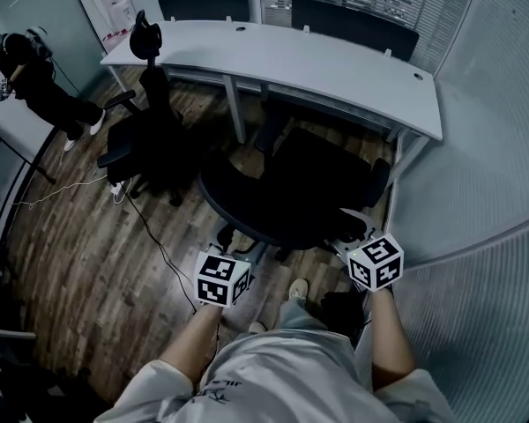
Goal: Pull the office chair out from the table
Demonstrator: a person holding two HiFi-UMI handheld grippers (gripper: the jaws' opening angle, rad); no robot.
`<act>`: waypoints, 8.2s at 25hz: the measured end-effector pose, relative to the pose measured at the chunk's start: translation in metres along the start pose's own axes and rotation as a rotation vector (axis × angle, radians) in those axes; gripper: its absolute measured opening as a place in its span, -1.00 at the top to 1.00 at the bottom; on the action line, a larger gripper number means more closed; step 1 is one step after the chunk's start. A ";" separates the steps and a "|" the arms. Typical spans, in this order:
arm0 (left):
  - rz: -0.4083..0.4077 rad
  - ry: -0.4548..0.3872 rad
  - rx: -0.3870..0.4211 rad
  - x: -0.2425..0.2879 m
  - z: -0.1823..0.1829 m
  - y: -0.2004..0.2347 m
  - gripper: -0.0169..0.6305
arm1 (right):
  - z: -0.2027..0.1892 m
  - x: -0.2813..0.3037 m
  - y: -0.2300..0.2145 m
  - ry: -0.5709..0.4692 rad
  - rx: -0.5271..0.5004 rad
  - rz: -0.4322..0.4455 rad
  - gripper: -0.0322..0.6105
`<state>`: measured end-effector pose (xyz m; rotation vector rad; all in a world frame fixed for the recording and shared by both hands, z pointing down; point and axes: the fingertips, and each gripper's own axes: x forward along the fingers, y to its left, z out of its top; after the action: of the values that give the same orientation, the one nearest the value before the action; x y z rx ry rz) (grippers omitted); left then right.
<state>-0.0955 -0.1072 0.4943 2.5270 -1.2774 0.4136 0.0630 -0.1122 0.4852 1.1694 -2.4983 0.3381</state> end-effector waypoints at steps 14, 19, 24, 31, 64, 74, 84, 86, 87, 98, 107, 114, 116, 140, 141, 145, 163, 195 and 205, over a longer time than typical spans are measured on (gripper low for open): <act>-0.015 0.001 0.006 -0.072 -0.029 -0.012 -0.06 | -0.018 -0.031 0.073 -0.020 0.012 -0.023 0.22; -0.021 -0.002 0.010 -0.092 -0.038 -0.014 -0.06 | -0.023 -0.037 0.094 -0.023 0.012 -0.031 0.22; -0.024 -0.006 0.011 -0.113 -0.046 -0.014 -0.06 | -0.027 -0.042 0.114 -0.016 0.014 -0.037 0.22; -0.022 -0.018 0.012 -0.138 -0.057 -0.019 -0.06 | -0.035 -0.052 0.139 -0.013 0.016 -0.047 0.22; 0.061 -0.002 -0.018 -0.202 -0.094 -0.085 -0.06 | -0.066 -0.115 0.182 -0.006 -0.032 0.007 0.22; 0.079 0.002 -0.025 -0.239 -0.110 -0.099 -0.06 | -0.075 -0.133 0.214 -0.021 -0.047 0.028 0.22; 0.091 -0.006 -0.025 -0.265 -0.122 -0.106 -0.06 | -0.082 -0.145 0.238 -0.030 -0.057 0.036 0.22; 0.093 -0.009 -0.024 -0.265 -0.122 -0.108 -0.06 | -0.082 -0.147 0.238 -0.033 -0.057 0.038 0.22; 0.094 -0.011 -0.022 -0.265 -0.123 -0.109 -0.06 | -0.083 -0.148 0.238 -0.035 -0.055 0.038 0.22; 0.101 -0.025 -0.034 -0.264 -0.121 -0.105 -0.06 | -0.079 -0.143 0.236 -0.044 -0.044 0.045 0.22; 0.105 -0.022 -0.033 -0.261 -0.120 -0.105 -0.11 | -0.086 -0.149 0.230 -0.061 -0.003 0.016 0.16; 0.118 -0.018 -0.040 -0.266 -0.121 -0.106 -0.13 | -0.094 -0.165 0.228 -0.075 0.032 -0.020 0.15; 0.128 -0.013 -0.051 -0.270 -0.126 -0.107 -0.13 | -0.097 -0.170 0.230 -0.076 0.036 -0.026 0.15; 0.173 -0.020 -0.114 -0.344 -0.159 -0.159 0.91 | -0.123 -0.222 0.312 -0.129 0.089 0.078 0.85; 0.170 -0.019 -0.110 -0.345 -0.159 -0.162 0.91 | -0.123 -0.224 0.314 -0.131 0.093 0.077 0.85; 0.167 -0.013 -0.108 -0.349 -0.161 -0.172 0.91 | -0.126 -0.230 0.325 -0.140 0.095 0.091 0.86; 0.050 -0.017 -0.121 -0.362 -0.155 -0.162 0.91 | -0.127 -0.211 0.393 -0.091 0.108 0.106 0.88; -0.002 -0.020 -0.068 -0.362 -0.153 -0.142 0.91 | -0.109 -0.186 0.412 -0.078 0.065 0.072 0.88; -0.003 -0.022 -0.072 -0.364 -0.155 -0.149 0.91 | -0.110 -0.192 0.413 -0.082 0.067 0.074 0.88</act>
<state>-0.2013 0.3017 0.4830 2.4798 -1.2731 0.3345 -0.1185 0.3195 0.4790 1.1396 -2.6251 0.4039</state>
